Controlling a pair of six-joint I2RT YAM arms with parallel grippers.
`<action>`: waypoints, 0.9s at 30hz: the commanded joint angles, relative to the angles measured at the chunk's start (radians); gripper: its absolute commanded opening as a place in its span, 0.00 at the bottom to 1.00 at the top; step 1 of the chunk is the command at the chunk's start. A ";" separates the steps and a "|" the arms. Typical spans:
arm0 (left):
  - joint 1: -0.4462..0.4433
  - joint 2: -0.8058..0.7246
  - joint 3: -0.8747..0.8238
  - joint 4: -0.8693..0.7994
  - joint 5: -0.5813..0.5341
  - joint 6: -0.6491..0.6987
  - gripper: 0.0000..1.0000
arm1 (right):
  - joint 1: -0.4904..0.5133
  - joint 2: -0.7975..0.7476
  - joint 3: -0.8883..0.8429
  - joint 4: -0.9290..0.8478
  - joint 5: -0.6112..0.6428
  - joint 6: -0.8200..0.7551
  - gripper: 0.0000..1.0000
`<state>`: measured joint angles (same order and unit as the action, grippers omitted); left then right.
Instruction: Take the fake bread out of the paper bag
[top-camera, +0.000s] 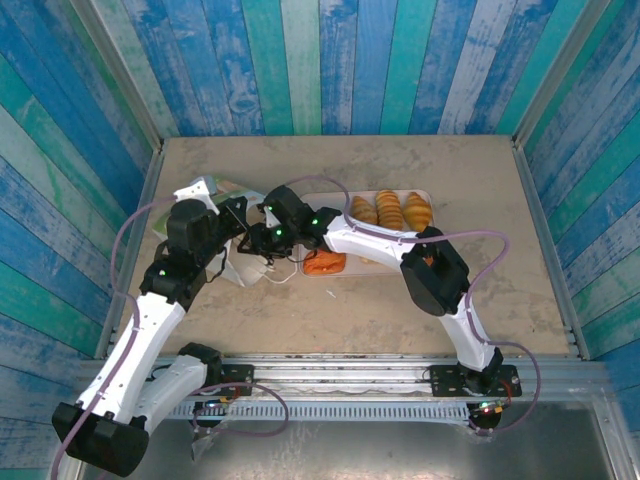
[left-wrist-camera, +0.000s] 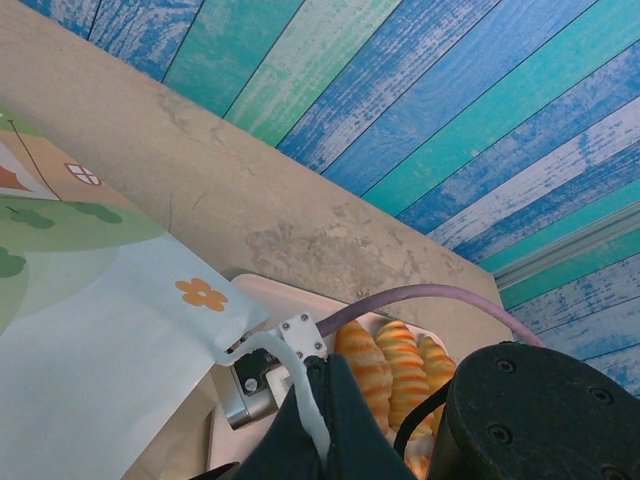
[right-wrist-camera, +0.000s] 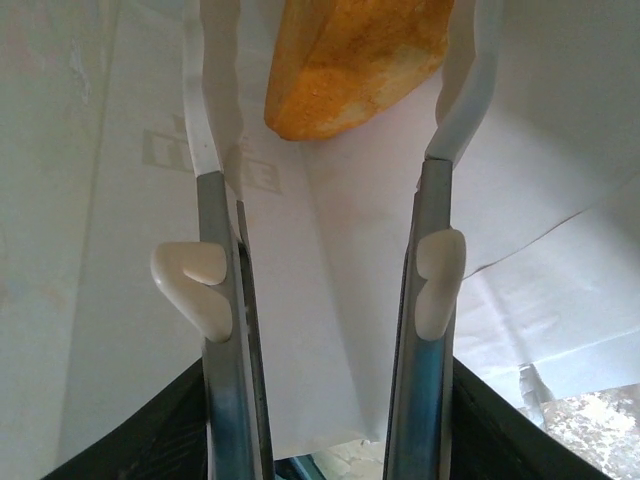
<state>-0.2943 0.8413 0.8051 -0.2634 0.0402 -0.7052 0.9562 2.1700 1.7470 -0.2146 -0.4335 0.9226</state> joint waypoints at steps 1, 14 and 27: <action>0.000 0.003 0.022 0.017 0.010 -0.003 0.00 | 0.006 0.024 0.033 -0.001 0.021 -0.004 0.54; 0.001 0.001 0.019 0.010 0.006 -0.004 0.00 | 0.031 0.045 0.081 -0.064 0.044 -0.085 0.53; 0.000 -0.004 0.026 0.001 -0.009 -0.003 0.00 | 0.057 0.012 0.072 -0.177 0.156 -0.203 0.56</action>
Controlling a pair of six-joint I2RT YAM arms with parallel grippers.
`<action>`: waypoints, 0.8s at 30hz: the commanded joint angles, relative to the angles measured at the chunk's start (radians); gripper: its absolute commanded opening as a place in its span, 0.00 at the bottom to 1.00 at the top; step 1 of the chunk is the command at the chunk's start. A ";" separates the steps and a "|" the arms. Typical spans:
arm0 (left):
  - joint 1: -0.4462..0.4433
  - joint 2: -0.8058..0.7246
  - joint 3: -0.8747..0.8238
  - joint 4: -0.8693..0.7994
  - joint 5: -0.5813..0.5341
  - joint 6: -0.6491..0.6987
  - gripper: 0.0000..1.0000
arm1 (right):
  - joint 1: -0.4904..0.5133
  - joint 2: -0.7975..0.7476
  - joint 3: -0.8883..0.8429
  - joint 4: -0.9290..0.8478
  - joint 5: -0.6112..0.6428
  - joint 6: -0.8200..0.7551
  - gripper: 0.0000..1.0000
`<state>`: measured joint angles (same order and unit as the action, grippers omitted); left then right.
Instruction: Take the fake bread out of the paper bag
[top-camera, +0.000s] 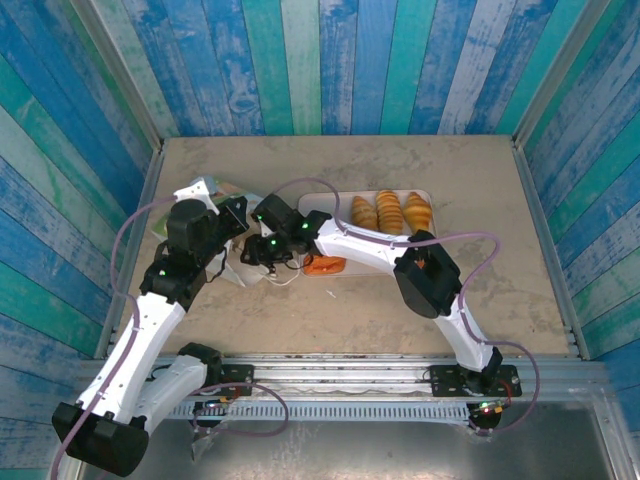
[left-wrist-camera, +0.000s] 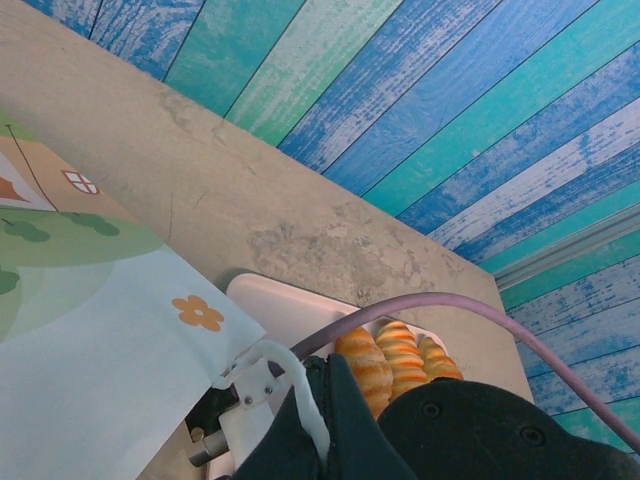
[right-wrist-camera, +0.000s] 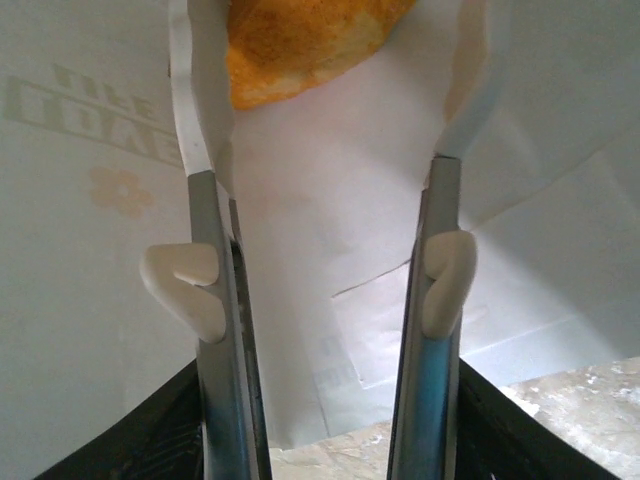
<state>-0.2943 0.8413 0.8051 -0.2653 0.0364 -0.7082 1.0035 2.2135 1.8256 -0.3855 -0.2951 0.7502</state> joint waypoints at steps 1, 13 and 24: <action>0.001 -0.004 0.026 0.004 -0.004 -0.001 0.00 | 0.010 -0.030 -0.019 0.012 0.003 -0.017 0.56; 0.000 0.000 0.024 0.005 0.008 -0.011 0.00 | -0.001 0.045 -0.011 0.181 -0.164 0.143 0.54; 0.001 -0.015 0.021 -0.003 -0.010 -0.006 0.00 | 0.001 -0.057 -0.050 0.119 -0.054 0.024 0.41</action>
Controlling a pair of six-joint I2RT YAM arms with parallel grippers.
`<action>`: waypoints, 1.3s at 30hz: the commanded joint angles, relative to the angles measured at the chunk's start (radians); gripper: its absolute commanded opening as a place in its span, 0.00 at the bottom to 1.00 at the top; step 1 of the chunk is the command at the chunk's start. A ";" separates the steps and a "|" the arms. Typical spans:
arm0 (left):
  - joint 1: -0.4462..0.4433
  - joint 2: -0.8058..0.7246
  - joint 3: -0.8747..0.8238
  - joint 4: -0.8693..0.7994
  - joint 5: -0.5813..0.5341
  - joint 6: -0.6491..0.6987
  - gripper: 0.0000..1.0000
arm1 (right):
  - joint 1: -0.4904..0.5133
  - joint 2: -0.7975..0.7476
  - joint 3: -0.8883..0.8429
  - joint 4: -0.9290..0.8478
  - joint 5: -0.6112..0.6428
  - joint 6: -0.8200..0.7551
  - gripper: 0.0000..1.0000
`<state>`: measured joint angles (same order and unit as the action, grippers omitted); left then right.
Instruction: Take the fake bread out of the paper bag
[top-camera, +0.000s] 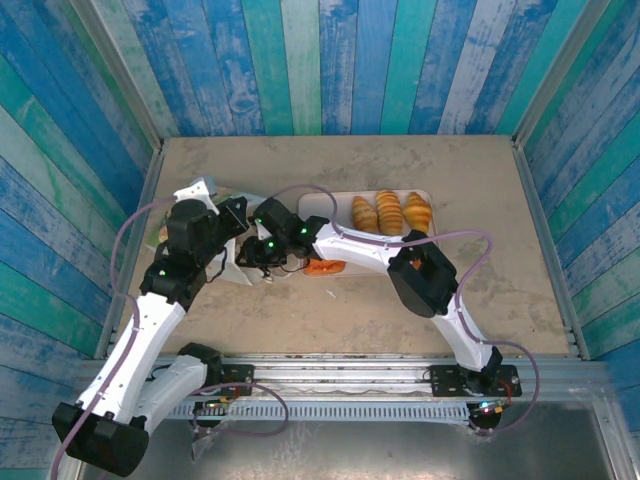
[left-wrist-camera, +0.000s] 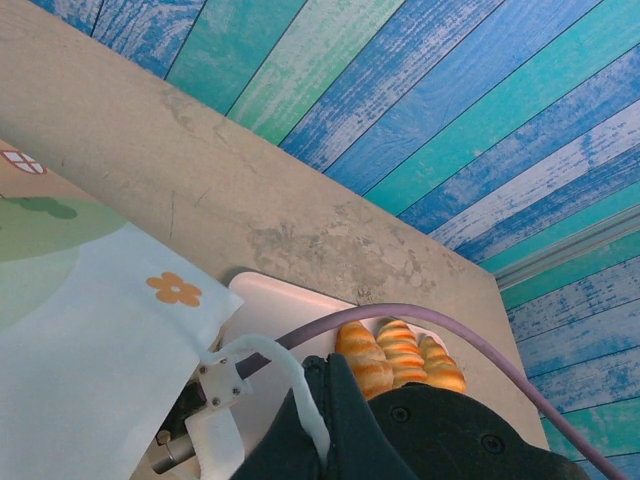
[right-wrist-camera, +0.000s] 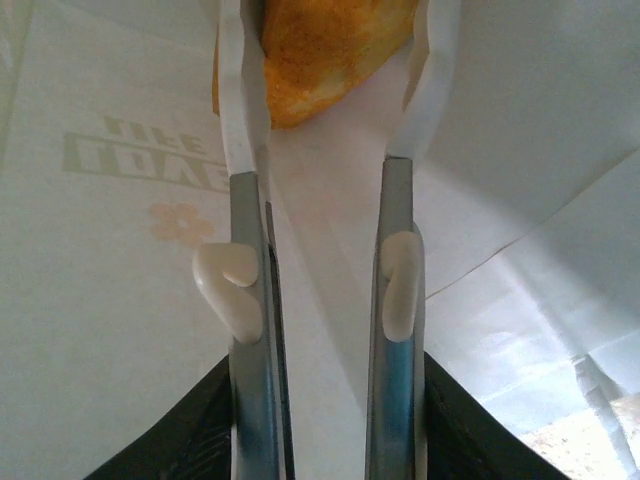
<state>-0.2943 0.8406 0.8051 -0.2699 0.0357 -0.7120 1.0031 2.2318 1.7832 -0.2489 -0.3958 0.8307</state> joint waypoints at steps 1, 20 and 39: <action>0.000 -0.014 0.022 0.001 -0.011 -0.001 0.00 | 0.002 -0.085 -0.009 -0.031 0.060 -0.072 0.41; 0.000 -0.018 0.036 -0.019 -0.113 -0.004 0.00 | 0.009 -0.256 -0.085 -0.205 0.237 -0.319 0.39; 0.001 -0.003 0.040 0.001 -0.089 -0.007 0.00 | 0.004 -0.315 -0.072 -0.390 0.231 -0.476 0.41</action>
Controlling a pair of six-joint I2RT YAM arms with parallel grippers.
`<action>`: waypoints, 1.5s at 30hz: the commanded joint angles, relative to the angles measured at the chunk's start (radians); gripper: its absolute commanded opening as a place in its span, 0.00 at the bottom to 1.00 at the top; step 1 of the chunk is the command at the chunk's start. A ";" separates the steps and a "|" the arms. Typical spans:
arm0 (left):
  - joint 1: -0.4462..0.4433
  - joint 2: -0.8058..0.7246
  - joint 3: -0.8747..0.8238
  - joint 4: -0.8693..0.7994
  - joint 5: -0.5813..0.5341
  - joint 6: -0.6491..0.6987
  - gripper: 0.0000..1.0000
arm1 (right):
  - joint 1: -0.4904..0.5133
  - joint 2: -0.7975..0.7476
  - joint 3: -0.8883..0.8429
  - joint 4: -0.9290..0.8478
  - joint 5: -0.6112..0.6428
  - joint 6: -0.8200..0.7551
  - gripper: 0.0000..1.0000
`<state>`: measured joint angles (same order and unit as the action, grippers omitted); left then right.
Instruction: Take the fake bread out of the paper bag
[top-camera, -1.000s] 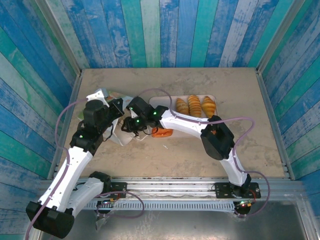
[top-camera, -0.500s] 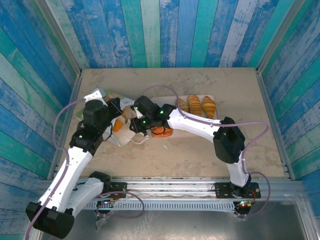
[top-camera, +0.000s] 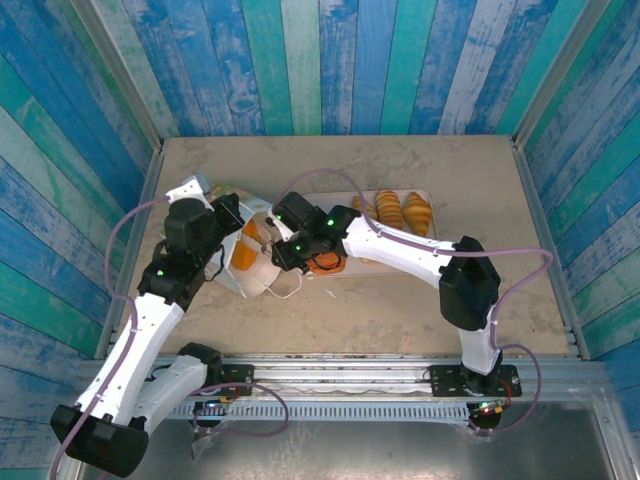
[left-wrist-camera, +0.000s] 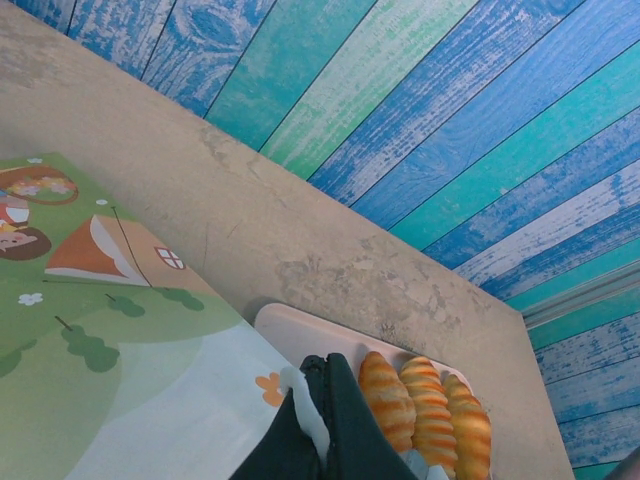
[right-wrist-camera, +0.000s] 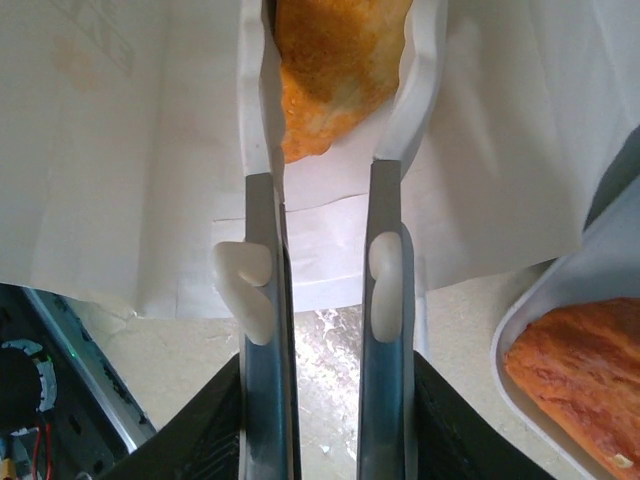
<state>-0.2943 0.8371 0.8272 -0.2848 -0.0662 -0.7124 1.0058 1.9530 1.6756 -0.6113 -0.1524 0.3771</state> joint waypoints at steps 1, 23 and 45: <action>0.000 0.004 0.019 0.019 0.022 -0.007 0.00 | -0.006 -0.028 0.042 -0.033 -0.026 0.006 0.43; 0.000 0.011 -0.025 0.085 0.097 -0.065 0.00 | -0.051 0.159 0.056 0.201 -0.251 0.386 0.54; 0.000 0.001 -0.026 0.060 0.059 -0.052 0.00 | -0.051 0.107 0.073 0.199 -0.278 0.266 0.25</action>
<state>-0.2943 0.8444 0.8070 -0.2337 0.0170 -0.7788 0.9535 2.1452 1.7447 -0.3740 -0.4591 0.7174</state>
